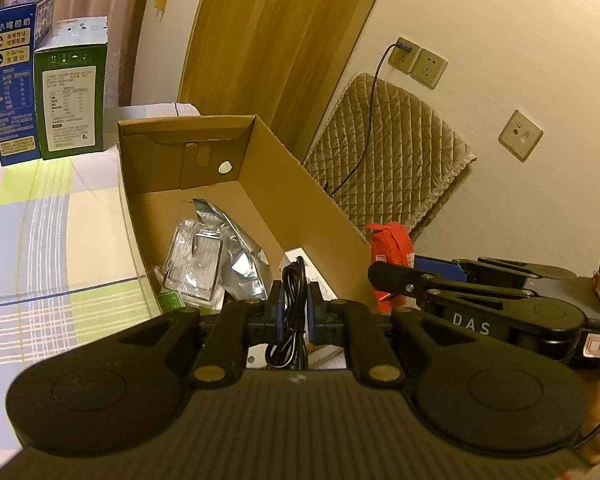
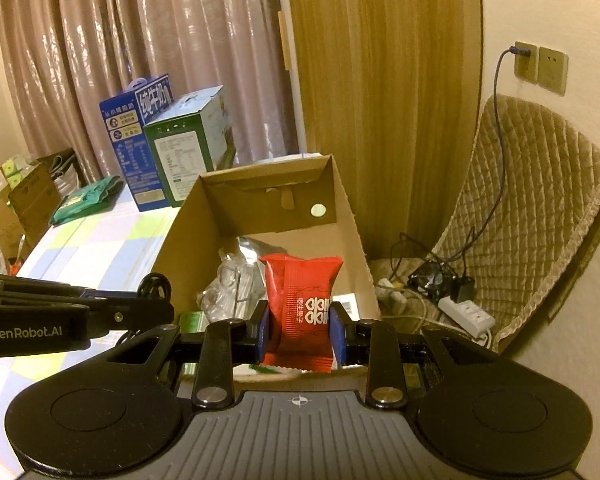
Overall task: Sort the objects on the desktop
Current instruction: 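Lift and carry the cable and red packet over the cardboard box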
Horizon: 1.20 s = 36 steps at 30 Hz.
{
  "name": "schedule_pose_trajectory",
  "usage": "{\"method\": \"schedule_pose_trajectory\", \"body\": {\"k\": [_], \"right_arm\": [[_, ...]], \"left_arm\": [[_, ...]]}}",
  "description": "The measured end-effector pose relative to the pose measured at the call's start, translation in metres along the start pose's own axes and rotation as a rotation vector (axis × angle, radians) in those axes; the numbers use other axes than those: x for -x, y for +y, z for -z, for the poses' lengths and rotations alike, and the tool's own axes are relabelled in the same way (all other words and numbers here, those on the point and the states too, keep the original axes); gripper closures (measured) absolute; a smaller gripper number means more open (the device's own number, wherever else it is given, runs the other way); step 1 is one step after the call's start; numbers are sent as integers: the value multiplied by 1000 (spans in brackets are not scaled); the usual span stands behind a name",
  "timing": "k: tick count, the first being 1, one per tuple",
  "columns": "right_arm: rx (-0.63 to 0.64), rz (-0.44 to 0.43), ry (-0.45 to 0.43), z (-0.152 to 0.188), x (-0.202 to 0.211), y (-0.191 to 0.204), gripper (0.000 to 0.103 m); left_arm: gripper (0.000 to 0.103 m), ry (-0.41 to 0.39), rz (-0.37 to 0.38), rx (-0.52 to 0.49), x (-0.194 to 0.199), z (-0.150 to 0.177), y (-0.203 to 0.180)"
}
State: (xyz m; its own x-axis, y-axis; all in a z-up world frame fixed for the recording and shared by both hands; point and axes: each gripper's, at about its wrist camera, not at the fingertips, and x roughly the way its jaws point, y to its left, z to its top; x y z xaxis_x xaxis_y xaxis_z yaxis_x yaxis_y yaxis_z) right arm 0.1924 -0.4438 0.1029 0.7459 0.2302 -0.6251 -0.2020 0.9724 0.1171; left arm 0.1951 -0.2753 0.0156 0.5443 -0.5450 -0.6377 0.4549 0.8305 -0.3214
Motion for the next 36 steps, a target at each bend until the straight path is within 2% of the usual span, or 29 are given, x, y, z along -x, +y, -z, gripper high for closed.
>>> {"method": "schedule_pose_trajectory", "body": {"k": [36], "right_arm": [[72,4,21,-42,-65,0,75]], "left_arm": [[95,-20,-23,109,-49,-48,48]]}}
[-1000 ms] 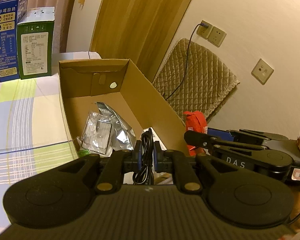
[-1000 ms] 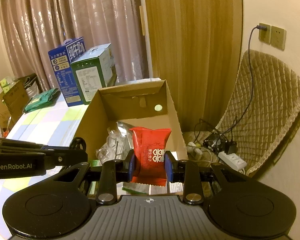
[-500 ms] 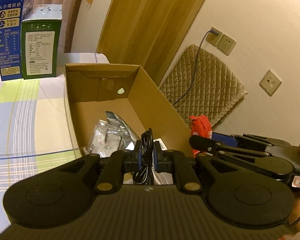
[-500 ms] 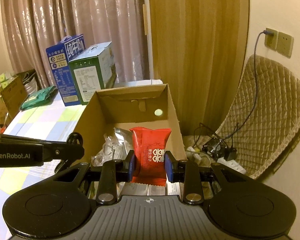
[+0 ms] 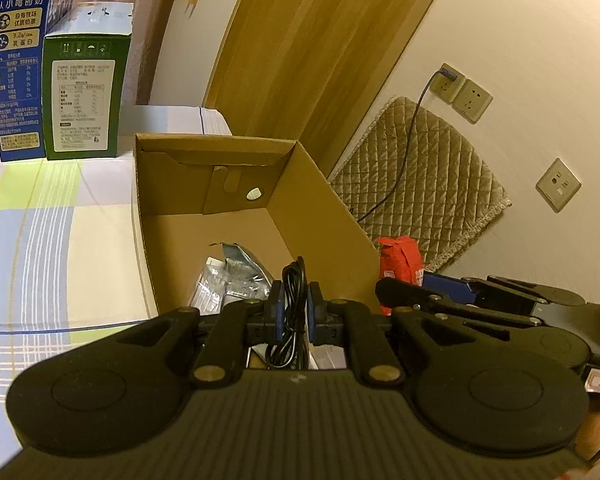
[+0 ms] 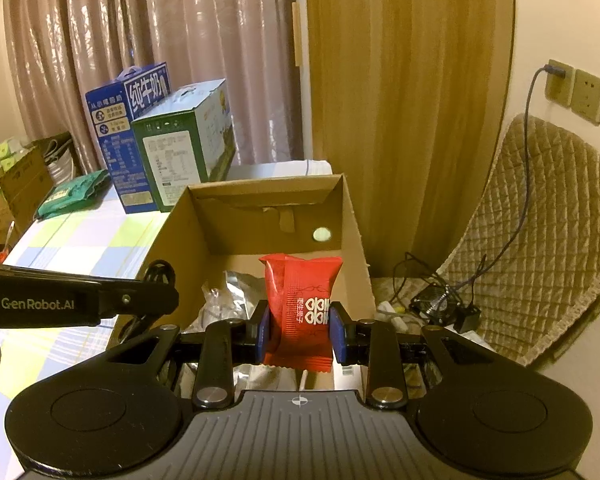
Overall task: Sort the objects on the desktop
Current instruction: 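Lift and carry the cable and red packet over the cardboard box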
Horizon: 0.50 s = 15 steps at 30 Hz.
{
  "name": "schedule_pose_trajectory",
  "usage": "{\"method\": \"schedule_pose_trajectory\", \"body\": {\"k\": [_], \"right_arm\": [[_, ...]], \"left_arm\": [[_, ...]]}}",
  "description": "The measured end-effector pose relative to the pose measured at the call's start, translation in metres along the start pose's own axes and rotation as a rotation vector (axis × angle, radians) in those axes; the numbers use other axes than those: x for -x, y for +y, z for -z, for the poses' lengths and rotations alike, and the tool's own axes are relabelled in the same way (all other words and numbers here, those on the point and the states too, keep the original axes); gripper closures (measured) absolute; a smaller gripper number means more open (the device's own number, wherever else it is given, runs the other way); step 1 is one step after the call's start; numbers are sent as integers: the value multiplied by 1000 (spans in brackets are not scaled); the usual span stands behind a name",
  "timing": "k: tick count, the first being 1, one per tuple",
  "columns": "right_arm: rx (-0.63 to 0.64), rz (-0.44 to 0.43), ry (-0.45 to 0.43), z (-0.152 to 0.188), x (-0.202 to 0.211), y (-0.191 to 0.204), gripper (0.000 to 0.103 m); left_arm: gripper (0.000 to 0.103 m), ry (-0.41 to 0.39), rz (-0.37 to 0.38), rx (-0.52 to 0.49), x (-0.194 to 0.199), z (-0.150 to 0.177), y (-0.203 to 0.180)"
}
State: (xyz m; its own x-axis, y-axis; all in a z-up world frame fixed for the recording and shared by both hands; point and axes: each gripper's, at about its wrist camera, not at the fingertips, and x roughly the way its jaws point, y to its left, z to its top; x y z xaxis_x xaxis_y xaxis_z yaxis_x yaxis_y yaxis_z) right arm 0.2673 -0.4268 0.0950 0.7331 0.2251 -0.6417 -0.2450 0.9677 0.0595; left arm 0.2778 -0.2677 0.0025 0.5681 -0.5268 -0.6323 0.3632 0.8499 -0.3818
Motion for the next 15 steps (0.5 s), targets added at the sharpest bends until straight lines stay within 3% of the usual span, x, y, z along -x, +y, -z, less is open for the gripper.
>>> {"method": "schedule_pose_trajectory", "body": {"k": [15], "right_arm": [[-10,9,1,-11,-17,-8,75]], "left_arm": [[95,-6,-5,23,-19,-18,8]]}}
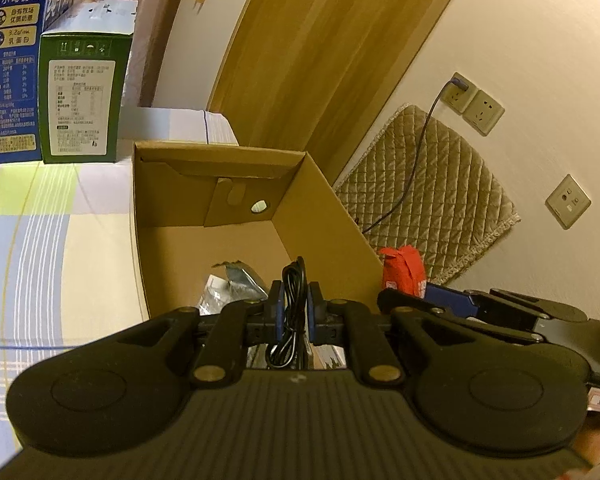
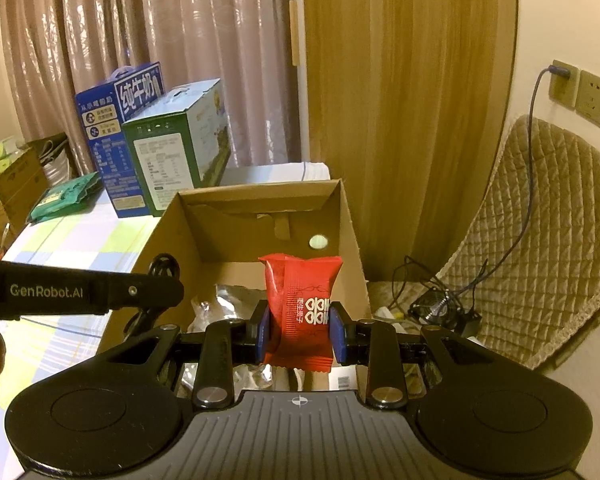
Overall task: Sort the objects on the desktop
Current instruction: 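Lift and carry the cable and red packet over the cardboard box, then open both tools to drop the cable and red packet inside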
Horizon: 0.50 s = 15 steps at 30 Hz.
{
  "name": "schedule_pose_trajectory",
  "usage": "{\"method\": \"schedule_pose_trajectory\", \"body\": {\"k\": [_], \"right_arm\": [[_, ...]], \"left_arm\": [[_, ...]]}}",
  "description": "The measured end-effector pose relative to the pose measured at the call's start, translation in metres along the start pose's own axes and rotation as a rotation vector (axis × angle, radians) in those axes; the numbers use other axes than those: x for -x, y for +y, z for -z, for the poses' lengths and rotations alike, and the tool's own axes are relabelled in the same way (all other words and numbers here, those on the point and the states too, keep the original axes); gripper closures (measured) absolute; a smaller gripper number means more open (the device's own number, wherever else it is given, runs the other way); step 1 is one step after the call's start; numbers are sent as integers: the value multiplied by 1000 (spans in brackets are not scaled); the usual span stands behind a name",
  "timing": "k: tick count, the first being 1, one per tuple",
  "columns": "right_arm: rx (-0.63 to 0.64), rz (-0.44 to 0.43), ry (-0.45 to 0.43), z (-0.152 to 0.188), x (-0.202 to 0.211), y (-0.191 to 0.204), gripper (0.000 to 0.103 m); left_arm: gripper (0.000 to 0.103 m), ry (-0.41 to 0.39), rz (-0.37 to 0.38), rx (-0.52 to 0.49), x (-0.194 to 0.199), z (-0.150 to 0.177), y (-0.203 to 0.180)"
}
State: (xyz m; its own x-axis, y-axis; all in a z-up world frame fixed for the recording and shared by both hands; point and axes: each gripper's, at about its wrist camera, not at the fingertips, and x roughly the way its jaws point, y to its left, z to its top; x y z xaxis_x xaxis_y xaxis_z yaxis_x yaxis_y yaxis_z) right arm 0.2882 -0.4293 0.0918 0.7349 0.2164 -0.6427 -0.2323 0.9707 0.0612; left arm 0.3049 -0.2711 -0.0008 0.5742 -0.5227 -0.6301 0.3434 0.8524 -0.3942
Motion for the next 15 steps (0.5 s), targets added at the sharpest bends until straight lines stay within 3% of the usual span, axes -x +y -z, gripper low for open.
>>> {"method": "schedule_pose_trajectory", "body": {"k": [3,15], "right_arm": [[-9,0,-1,-1,-1,-2,75],[-11,-16,6,0,-5,2,75]], "left_arm": [[88,0,-12,-5,-1,-4,3],[88,-6,-28,0,7,-1,12]]}}
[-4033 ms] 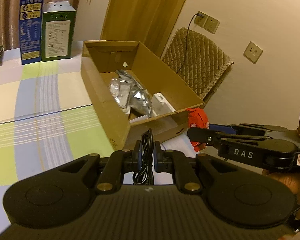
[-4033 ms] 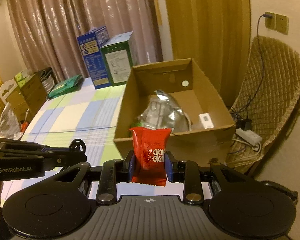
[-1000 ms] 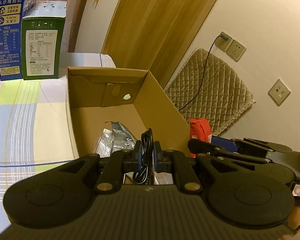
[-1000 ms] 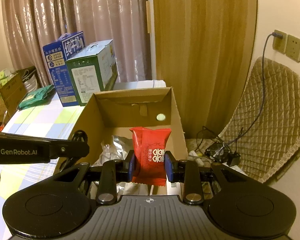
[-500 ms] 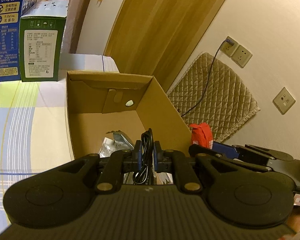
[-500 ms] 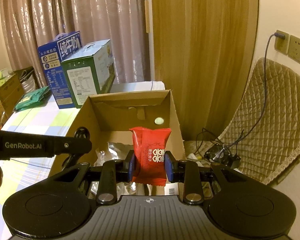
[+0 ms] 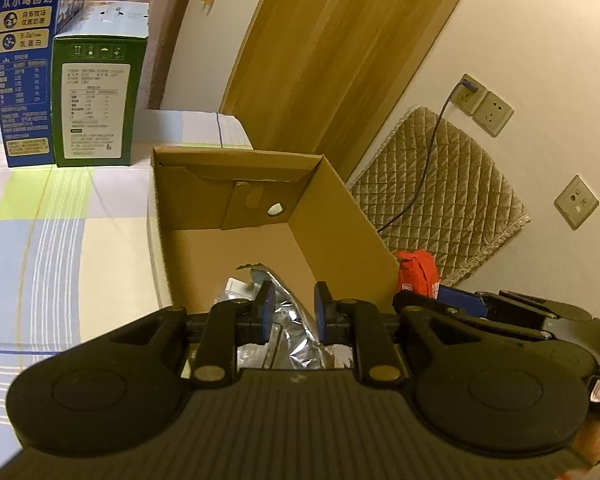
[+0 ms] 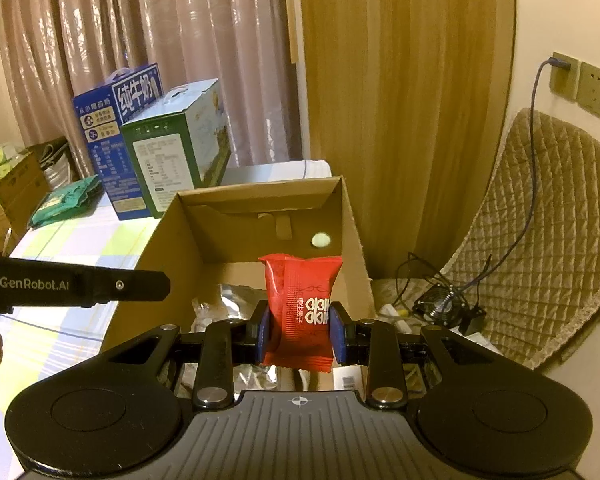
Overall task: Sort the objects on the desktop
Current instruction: 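Open both tools to drop the cable and red packet inside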
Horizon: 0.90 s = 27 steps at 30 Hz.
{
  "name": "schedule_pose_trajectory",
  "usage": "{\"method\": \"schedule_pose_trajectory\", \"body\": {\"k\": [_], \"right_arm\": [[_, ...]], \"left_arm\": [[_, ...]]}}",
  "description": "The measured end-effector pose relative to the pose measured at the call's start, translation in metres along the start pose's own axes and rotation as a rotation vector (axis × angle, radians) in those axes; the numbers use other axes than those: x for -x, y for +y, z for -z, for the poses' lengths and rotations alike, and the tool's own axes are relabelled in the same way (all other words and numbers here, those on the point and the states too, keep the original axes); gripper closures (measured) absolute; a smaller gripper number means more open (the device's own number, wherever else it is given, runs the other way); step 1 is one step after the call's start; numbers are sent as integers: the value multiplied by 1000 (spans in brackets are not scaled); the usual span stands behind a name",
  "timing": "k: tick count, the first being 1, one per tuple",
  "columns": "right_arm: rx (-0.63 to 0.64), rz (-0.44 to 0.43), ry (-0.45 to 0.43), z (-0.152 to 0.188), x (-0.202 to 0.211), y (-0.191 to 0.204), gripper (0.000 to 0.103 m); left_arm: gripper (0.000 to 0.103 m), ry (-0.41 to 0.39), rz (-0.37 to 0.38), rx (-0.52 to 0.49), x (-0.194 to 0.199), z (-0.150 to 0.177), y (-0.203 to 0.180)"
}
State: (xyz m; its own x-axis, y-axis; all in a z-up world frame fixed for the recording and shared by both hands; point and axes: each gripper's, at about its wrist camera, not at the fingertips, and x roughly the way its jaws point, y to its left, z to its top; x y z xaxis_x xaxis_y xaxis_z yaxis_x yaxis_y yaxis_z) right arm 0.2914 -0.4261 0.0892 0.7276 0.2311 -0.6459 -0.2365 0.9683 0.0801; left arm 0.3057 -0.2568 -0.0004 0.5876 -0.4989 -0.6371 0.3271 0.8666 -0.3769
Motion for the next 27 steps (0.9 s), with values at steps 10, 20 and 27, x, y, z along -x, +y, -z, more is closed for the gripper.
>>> {"method": "schedule_pose_trajectory", "body": {"k": [10,20,27], "right_arm": [[22,-11,-3,-11,-13,7,71],[-99,-10,-83,17,38,-7,47],[-203,4,-91,70,95,-2,21]], "left_arm": [[78,-20,-10,4,10,0,5],[45,-49,-37,-5,47,24,7],[2,-84,-97,-28,91,64,-10]]}}
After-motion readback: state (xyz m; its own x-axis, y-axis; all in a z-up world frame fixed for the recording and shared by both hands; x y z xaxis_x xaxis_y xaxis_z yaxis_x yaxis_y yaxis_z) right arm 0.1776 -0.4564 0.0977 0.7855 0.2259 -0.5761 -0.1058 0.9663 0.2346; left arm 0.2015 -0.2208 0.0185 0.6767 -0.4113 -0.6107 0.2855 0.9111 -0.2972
